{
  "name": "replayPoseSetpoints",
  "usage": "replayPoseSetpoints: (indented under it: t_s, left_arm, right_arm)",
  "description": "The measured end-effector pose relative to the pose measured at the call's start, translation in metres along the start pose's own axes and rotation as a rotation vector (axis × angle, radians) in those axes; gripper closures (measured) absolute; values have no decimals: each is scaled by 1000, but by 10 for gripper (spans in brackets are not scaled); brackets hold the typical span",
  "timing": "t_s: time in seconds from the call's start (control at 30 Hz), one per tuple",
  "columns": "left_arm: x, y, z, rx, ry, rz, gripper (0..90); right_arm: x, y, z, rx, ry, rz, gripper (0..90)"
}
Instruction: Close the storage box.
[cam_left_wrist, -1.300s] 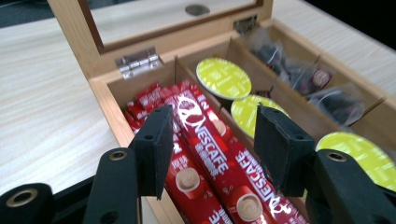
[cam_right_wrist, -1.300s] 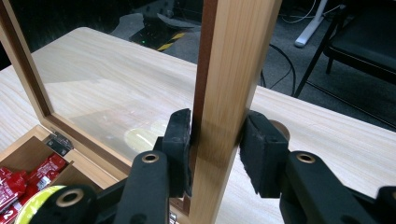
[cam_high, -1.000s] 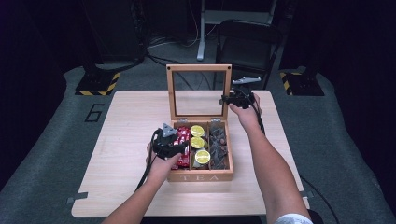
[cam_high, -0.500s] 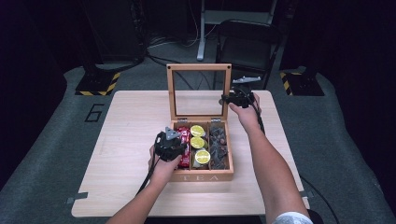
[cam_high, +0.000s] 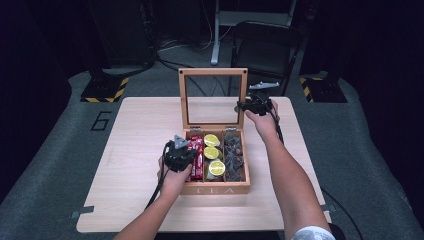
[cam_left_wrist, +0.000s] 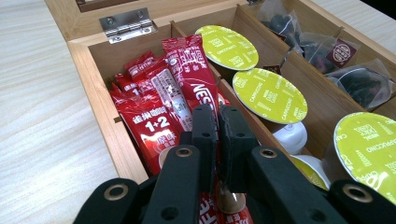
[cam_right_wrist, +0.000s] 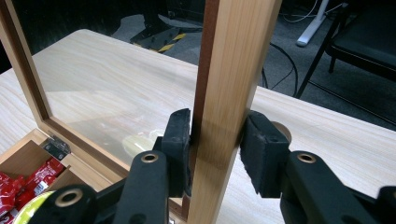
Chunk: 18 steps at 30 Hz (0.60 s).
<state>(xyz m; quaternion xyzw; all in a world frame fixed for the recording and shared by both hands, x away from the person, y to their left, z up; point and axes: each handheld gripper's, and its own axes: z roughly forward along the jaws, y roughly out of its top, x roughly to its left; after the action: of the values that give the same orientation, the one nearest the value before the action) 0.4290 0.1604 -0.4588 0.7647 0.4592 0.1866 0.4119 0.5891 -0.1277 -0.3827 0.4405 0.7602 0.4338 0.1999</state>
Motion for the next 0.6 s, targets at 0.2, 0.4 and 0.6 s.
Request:
replayPoseSetpoints:
  t_s: [0.2,0.4,0.6]
  left_arm:
    - [3,6,-12,-31,4,-4,859]
    - [17,13,-33,-74,23,-15,859]
    - [42,12,-53,-91,74,-48,859]
  right_arm:
    - [-1,0,0,-2,4,-1,634]
    - [-1,0,1,-3,2,-4,632]
    - [-1,0,1,-3,-1,-7,631]
